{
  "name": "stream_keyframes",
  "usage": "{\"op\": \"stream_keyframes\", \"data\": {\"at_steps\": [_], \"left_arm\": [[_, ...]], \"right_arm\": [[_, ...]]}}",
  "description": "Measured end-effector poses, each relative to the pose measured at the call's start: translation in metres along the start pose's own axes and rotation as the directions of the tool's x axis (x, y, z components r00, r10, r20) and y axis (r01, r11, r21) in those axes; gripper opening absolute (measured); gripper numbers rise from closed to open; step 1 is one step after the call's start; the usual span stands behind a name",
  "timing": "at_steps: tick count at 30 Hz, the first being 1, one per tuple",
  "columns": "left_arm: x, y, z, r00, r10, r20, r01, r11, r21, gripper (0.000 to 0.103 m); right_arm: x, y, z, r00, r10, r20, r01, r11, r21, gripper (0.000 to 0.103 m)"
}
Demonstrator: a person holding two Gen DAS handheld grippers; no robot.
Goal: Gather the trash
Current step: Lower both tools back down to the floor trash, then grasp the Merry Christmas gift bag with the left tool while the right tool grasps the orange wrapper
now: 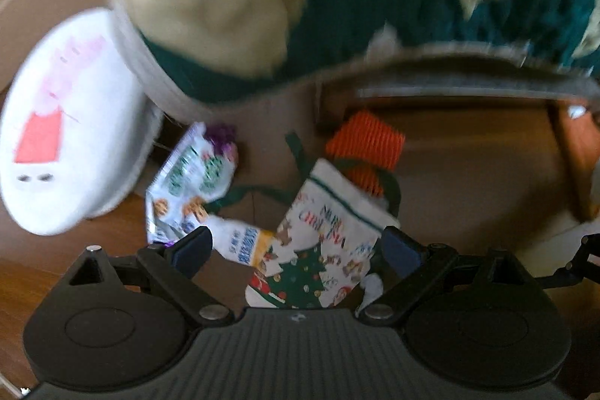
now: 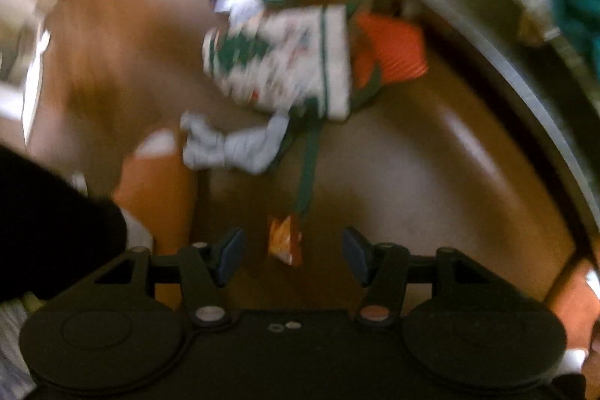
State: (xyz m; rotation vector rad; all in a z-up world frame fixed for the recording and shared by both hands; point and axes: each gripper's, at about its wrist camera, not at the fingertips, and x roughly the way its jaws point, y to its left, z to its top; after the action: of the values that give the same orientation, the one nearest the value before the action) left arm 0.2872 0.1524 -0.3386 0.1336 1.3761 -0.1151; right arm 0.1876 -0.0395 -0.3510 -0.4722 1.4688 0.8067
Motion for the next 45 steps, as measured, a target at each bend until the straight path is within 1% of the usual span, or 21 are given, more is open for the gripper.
{"op": "stream_keyframes", "data": {"at_steps": [2, 4, 7, 9, 12, 14, 19, 24, 25, 28, 29, 30, 31, 32, 33, 35, 37, 38, 39, 42, 45], "left_arm": [[0.020, -0.002, -0.003, 1.000, 0.010, -0.023, -0.010, 1.000, 0.013, 0.097], [0.039, -0.004, -0.007, 0.999, 0.002, -0.039, -0.001, 1.000, 0.027, 0.097], [0.064, -0.007, -0.010, 0.998, -0.010, -0.064, 0.013, 0.999, 0.048, 0.097], [0.080, -0.011, -0.011, 0.997, -0.005, -0.076, 0.012, 0.996, 0.087, 0.097], [0.097, -0.023, -0.013, 0.997, 0.022, -0.078, -0.008, 0.984, 0.178, 0.097], [0.108, -0.027, -0.016, 0.996, 0.031, -0.084, -0.012, 0.976, 0.217, 0.097], [0.128, -0.029, -0.017, 0.993, 0.003, -0.116, 0.020, 0.980, 0.197, 0.097], [0.140, -0.033, -0.016, 0.994, 0.006, -0.113, 0.017, 0.980, 0.197, 0.096], [0.141, -0.033, -0.015, 0.994, 0.007, -0.111, 0.014, 0.981, 0.195, 0.096], [0.143, -0.037, -0.014, 0.995, 0.011, -0.097, 0.010, 0.978, 0.210, 0.085], [0.144, -0.038, -0.013, 0.995, 0.012, -0.096, 0.009, 0.977, 0.215, 0.076], [0.145, -0.039, -0.012, 0.995, 0.007, -0.103, 0.015, 0.977, 0.213, 0.066], [0.146, -0.040, -0.012, 0.994, 0.005, -0.107, 0.017, 0.978, 0.207, 0.062], [0.146, -0.040, -0.012, 0.994, 0.008, -0.109, 0.014, 0.979, 0.203, 0.055], [0.145, -0.040, -0.012, 0.994, 0.013, -0.109, 0.010, 0.979, 0.203, 0.045], [0.143, -0.039, -0.012, 0.994, 0.006, -0.107, 0.015, 0.982, 0.188, 0.034], [0.141, -0.036, -0.013, 0.995, -0.009, -0.103, 0.026, 0.986, 0.163, 0.027], [0.139, -0.035, -0.013, 0.995, -0.017, -0.102, 0.033, 0.988, 0.153, 0.021], [0.138, -0.033, -0.013, 0.994, -0.026, -0.103, 0.041, 0.989, 0.144, 0.018], [0.128, -0.031, -0.015, 0.993, -0.047, -0.108, 0.060, 0.991, 0.118, 0.013], [0.113, -0.032, -0.018, 0.992, -0.059, -0.107, 0.071, 0.991, 0.111, 0.011]], "right_arm": [[0.021, 0.005, -0.007, 0.999, 0.002, -0.054, -0.004, 0.999, -0.048, 0.057], [0.036, 0.009, -0.013, 0.996, 0.003, -0.085, -0.011, 0.995, -0.095, 0.058], [0.059, 0.011, -0.014, 0.992, 0.026, -0.120, -0.040, 0.992, -0.116, 0.057], [0.070, 0.011, -0.014, 0.991, 0.033, -0.131, -0.049, 0.991, -0.123, 0.057], [0.085, 0.015, -0.015, 0.991, 0.024, -0.132, -0.046, 0.984, -0.173, 0.057], [0.097, 0.018, -0.014, 0.991, 0.010, -0.133, -0.039, 0.976, -0.216, 0.057], [0.117, 0.016, -0.009, 0.990, 0.010, -0.144, -0.045, 0.970, -0.239, 0.057], [0.129, 0.017, -0.006, 0.989, 0.010, -0.148, -0.046, 0.968, -0.247, 0.057], [0.128, 0.016, -0.006, 0.989, 0.010, -0.149, -0.047, 0.968, -0.247, 0.055], [0.129, 0.014, -0.007, 0.990, 0.007, -0.139, -0.042, 0.967, -0.250, 0.055], [0.129, 0.014, -0.008, 0.991, 0.007, -0.135, -0.042, 0.967, -0.252, 0.055], [0.129, 0.014, -0.008, 0.991, 0.007, -0.131, -0.040, 0.966, -0.255, 0.052], [0.130, 0.013, -0.010, 0.992, 0.005, -0.124, -0.037, 0.966, -0.257, 0.035], [0.131, 0.013, -0.012, 0.993, 0.001, -0.121, -0.033, 0.965, -0.261, 0.033], [0.131, 0.013, -0.012, 0.993, -0.001, -0.121, -0.030, 0.965, -0.261, 0.033], [0.129, 0.014, -0.013, 0.994, 0.004, -0.114, -0.033, 0.966, -0.255, 0.032], [0.127, 0.011, -0.014, 0.995, 0.005, -0.098, -0.031, 0.966, -0.257, 0.028], [0.126, 0.010, -0.014, 0.995, 0.007, -0.095, -0.031, 0.967, -0.254, 0.028], [0.124, 0.009, -0.014, 0.996, 0.007, -0.092, -0.029, 0.968, -0.248, 0.028], [0.113, 0.005, -0.015, 0.997, 0.006, -0.078, -0.023, 0.976, -0.217, 0.027], [0.099, -0.002, -0.015, 0.998, 0.007, -0.063, -0.018, 0.984, -0.175, 0.027]]}}
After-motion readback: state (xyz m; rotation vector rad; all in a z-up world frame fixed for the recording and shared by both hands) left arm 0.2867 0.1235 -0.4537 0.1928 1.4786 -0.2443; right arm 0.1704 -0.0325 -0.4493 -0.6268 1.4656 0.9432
